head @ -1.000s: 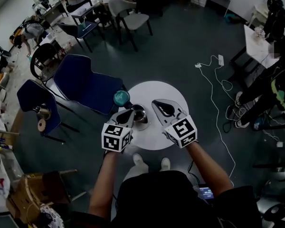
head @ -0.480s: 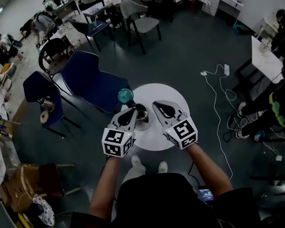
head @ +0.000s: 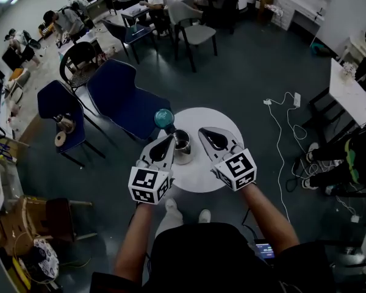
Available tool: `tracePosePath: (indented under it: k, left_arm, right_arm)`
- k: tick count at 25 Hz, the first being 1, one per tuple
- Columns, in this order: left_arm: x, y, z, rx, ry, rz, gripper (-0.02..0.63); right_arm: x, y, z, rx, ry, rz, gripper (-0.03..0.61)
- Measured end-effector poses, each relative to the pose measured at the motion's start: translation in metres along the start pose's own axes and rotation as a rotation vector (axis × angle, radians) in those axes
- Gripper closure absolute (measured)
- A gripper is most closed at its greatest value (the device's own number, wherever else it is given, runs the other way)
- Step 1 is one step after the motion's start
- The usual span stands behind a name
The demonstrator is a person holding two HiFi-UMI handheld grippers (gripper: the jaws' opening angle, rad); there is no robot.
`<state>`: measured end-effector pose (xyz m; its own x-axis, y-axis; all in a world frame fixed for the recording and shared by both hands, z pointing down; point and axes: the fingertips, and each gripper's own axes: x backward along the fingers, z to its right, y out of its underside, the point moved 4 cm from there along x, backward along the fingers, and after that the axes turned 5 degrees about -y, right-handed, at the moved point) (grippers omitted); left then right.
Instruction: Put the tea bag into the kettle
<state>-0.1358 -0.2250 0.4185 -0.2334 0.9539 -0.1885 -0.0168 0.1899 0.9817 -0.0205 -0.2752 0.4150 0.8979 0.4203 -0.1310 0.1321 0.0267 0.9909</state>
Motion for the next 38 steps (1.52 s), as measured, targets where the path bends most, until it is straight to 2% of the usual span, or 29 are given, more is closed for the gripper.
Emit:
tracePosePath:
  k: [17, 29, 38]
  left_arm:
    - [0.039, -0.018, 0.043, 0.000, -0.112, 0.101, 0.598]
    - [0.045, -0.025, 0.050, -0.008, -0.125, 0.108, 0.598]
    - [0.060, -0.024, 0.042, -0.010, -0.110, 0.107, 0.598]
  right_arm:
    - [0.042, -0.006, 0.003, -0.003, -0.054, 0.055, 0.560]
    - [0.051, -0.015, 0.011, -0.003, -0.037, 0.081, 0.560]
    - [0.050, -0.019, -0.010, -0.009, -0.027, 0.081, 0.560]
